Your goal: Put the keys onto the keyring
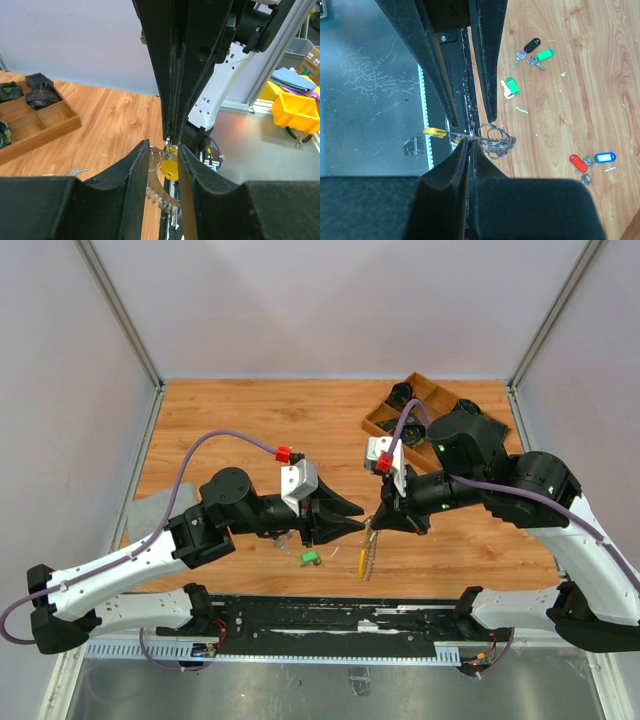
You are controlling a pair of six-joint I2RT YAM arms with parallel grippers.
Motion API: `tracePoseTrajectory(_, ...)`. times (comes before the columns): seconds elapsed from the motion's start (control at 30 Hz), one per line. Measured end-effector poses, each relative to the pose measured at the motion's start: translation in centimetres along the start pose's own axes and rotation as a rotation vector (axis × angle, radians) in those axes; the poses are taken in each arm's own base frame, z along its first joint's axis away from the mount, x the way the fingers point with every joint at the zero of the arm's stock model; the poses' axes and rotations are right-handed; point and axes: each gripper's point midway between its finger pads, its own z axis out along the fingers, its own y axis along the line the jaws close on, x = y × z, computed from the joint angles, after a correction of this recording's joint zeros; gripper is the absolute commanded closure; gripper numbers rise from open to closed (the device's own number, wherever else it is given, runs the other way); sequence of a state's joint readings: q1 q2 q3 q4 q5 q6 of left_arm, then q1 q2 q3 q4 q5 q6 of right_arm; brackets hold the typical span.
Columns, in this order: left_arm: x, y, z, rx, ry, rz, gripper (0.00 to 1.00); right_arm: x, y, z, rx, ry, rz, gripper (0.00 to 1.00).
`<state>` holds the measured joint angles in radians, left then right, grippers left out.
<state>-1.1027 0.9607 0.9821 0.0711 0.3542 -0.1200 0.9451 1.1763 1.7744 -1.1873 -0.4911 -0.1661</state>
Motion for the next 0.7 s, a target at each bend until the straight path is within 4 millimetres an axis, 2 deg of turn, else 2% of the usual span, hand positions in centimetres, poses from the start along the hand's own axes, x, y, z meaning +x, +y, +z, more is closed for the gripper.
tracePoseTrajectory(0.17,0.0,-0.1,0.0,0.006,0.001,0.004,0.7,-0.3,0.3,0.1,-0.016,-0.014,-0.004,0.99)
tracePoseTrajectory(0.33,0.1,-0.1,0.1,0.009,0.004,0.007,0.84,-0.8,0.4,0.1,-0.026,-0.033,-0.012,0.99)
tracePoseTrajectory(0.6,0.6,-0.2,0.2,0.022,0.018,0.005,0.99,-1.0,0.2,0.3,-0.023,-0.044,-0.013,0.99)
tracePoseTrajectory(0.67,0.6,-0.2,0.2,0.023,0.019,0.005,0.99,-0.9,0.2,0.3,-0.021,-0.046,-0.014,0.95)
tracePoseTrajectory(0.7,0.6,-0.2,0.2,0.023,0.019,0.005,1.0,-0.9,0.2,0.3,-0.017,-0.048,-0.014,0.9)
